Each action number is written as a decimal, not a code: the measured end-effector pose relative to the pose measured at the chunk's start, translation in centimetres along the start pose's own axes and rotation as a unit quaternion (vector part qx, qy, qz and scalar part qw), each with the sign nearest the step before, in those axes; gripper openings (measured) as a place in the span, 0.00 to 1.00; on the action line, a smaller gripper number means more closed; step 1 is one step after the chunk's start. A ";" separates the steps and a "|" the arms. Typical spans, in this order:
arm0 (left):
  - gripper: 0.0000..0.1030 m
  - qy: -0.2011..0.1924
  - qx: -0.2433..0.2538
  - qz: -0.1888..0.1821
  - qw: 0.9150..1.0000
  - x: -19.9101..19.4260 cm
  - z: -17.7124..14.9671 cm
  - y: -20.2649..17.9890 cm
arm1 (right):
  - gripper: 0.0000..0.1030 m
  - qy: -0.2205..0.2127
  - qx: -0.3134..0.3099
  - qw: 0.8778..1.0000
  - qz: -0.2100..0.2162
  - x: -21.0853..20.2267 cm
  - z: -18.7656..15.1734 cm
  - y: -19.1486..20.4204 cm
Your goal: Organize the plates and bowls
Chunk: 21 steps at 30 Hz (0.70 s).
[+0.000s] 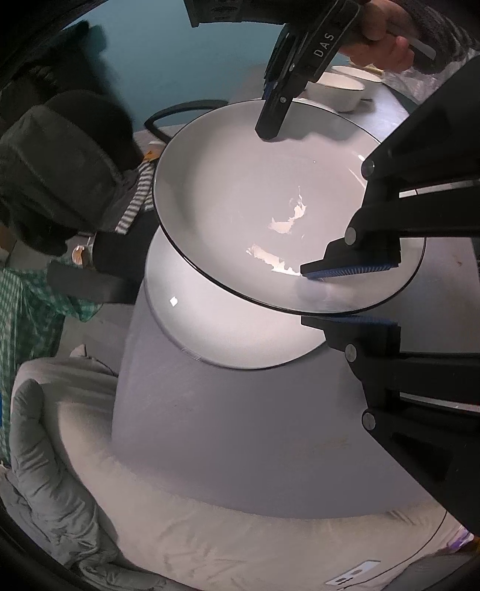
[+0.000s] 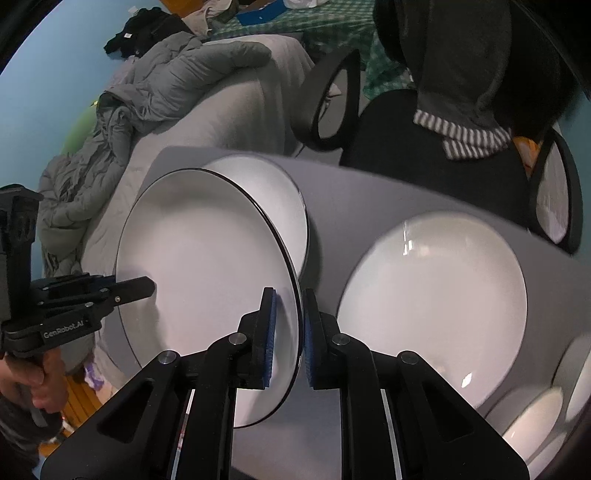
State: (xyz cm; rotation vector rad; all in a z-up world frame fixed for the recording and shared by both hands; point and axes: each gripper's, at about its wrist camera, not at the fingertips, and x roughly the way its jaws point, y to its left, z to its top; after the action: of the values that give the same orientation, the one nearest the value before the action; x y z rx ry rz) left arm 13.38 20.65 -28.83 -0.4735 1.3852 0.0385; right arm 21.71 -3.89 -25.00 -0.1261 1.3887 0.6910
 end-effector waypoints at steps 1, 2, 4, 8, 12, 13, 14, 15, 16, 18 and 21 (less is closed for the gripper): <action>0.18 0.001 -0.003 0.003 1.000 0.4 0.6 0.2 | 0.13 0.002 -0.003 1.000 0.001 0.4 0.6 0.0; 0.18 0.002 -0.005 0.005 1.000 0.5 1.0 0.5 | 0.13 0.005 -0.006 1.000 0.002 0.9 1.2 0.0; 0.18 0.006 -0.010 0.008 1.000 0.8 1.7 0.9 | 0.13 0.010 -0.009 1.000 0.005 1.5 2.1 0.0; 0.18 0.012 -0.019 0.015 1.000 1.5 2.9 1.6 | 0.13 0.021 -0.018 1.000 0.008 2.7 3.4 0.2; 0.18 0.018 -0.025 0.019 0.999 2.2 3.4 2.0 | 0.13 0.030 -0.018 0.999 0.014 3.5 4.2 0.2; 0.18 0.019 -0.026 0.019 0.999 2.3 3.5 2.1 | 0.13 0.032 -0.018 0.999 0.014 3.7 4.3 0.1; 0.18 0.021 -0.029 0.021 0.999 2.4 3.6 2.2 | 0.13 0.034 -0.018 0.999 0.015 3.8 4.4 0.1; 0.18 0.023 -0.030 0.022 0.999 2.4 3.4 2.4 | 0.13 0.037 -0.018 0.999 0.015 4.0 4.5 0.0; 0.18 0.024 -0.031 0.025 0.999 2.6 3.5 2.4 | 0.13 0.039 -0.017 0.999 0.016 4.2 4.5 0.0; 0.18 0.025 -0.036 0.023 0.999 2.9 3.8 2.5 | 0.13 0.044 -0.017 0.999 0.017 4.6 4.6 0.0; 0.18 0.026 -0.035 0.023 0.999 2.9 3.7 2.4 | 0.13 0.046 -0.014 0.999 0.020 4.7 4.7 0.0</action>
State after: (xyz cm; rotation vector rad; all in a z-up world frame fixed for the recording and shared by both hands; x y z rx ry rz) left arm 16.70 23.41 -31.95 -0.5041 1.4490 0.1125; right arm 25.84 0.02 -28.37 -0.1539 1.4724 0.7464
